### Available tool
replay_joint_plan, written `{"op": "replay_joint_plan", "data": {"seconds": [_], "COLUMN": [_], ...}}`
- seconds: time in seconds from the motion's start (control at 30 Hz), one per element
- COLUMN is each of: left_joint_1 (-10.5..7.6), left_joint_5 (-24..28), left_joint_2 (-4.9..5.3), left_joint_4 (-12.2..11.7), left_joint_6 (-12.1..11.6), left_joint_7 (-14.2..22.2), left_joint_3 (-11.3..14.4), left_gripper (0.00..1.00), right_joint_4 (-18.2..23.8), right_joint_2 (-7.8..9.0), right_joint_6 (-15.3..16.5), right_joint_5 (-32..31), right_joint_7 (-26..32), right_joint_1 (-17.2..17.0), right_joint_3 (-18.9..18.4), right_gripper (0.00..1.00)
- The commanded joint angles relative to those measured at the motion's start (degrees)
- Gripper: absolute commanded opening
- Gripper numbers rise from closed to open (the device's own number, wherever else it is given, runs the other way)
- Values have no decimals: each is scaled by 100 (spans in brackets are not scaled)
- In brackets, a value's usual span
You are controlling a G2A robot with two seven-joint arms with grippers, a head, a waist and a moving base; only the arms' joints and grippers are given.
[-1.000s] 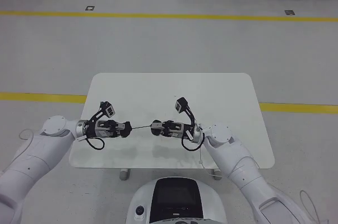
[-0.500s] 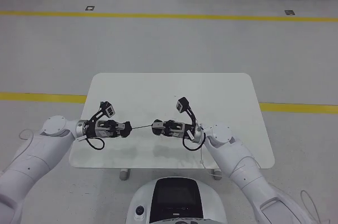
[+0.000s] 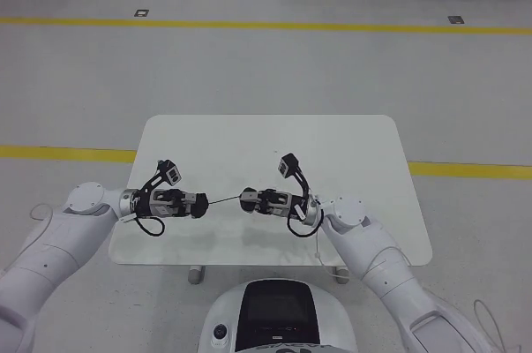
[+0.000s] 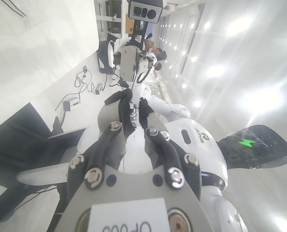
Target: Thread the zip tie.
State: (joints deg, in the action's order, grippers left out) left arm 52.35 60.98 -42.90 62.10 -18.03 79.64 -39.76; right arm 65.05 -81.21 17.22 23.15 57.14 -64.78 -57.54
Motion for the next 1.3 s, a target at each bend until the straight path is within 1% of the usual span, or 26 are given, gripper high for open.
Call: {"op": "replay_joint_plan", "data": {"seconds": [0.0,0.1,0.37,0.4,0.43,0.5,0.6,0.7,0.83,0.87,0.93,1.1,1.17,1.27], "left_joint_1": [0,0,0,10,38,54,97,114,132,122,113,113,154,241], "left_joint_5": [0,0,0,5,7,-98,-17,50,118,75,39,39,5,118], "left_joint_2": [0,0,0,-2,-9,-12,-41,-89,-149,-157,-157,-157,-167,-182], "left_joint_4": [0,0,0,6,45,56,67,33,183,233,229,229,325,436], "left_joint_6": [0,0,0,11,44,76,67,53,34,50,46,46,70,31], "left_joint_7": [0,0,0,-41,-136,-188,-107,0,0,0,0,0,-144,-96], "left_joint_3": [0,0,0,0,-4,-18,-48,-48,3,34,38,38,36,-19], "left_gripper": [100,100,100,100,100,100,100,100,100,100,100,100,100,100], "right_joint_4": [-37,-120,-120,-110,-41,47,118,73,-74,-158,-244,-244,-181,-44], "right_joint_2": [0,-7,-7,-8,-11,-8,-14,-33,-84,-101,-110,-110,-112,-108], "right_joint_6": [0,-28,-28,-35,-52,-46,19,110,128,113,152,152,125,95], "right_joint_5": [26,54,54,55,98,192,440,766,1161,1203,1106,1106,1127,1244], "right_joint_7": [-28,-157,-157,-181,-220,-203,-58,171,411,446,325,325,264,283], "right_joint_1": [8,30,30,19,-18,-62,-96,-76,-5,45,102,102,62,-17], "right_joint_3": [11,33,33,35,46,46,58,85,199,246,269,269,277,274], "right_gripper": [0,0,0,0,0,0,0,0,0,0,0,0,0,0]}}
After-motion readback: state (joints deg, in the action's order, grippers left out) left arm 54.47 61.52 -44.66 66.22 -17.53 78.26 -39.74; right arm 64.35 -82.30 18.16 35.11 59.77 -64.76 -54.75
